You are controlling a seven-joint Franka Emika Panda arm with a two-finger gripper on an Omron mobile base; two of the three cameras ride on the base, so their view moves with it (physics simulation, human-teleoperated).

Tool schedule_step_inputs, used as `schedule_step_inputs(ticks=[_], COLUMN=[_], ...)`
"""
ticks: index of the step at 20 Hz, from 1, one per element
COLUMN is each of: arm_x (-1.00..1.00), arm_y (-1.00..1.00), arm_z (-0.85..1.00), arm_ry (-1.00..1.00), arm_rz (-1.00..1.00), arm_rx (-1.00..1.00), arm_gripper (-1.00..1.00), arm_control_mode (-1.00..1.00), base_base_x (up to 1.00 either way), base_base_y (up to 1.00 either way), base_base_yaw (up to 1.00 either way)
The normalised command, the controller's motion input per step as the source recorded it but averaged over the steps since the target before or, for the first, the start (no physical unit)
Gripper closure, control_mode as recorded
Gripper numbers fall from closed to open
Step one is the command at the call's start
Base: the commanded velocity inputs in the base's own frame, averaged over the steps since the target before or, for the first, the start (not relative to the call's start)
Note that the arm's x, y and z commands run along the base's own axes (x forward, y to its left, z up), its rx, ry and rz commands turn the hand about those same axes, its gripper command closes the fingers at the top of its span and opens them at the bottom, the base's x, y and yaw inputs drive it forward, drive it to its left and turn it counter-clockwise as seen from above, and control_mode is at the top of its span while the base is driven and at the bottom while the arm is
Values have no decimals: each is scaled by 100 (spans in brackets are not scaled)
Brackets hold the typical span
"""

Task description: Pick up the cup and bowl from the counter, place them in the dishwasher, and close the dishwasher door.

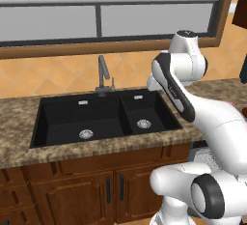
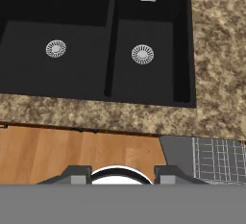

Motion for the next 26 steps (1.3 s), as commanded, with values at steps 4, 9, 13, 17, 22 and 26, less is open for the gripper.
schedule_step_inputs(ticks=[4,9,13,17,22,26], arm_x=[-77,-47,6,22,21,14], arm_y=[-4,-77,-100,-100,-100,-96], arm_z=[-6,-15,-16,-21,-18,-16], arm_ry=[-9,-1,13,15,10,0], arm_rz=[1,-26,-37,-40,-44,-37], arm_rx=[0,-1,0,0,0,0], arm_gripper=[-100,-100,-100,-100,-100,-100], arm_control_mode=[-100,-100,-100,-100,-100,-100], base_base_x=[0,0,0,0,0,0], base_base_y=[0,0,0,0,0,0], base_base_yaw=[0,0,0,0,0,0])
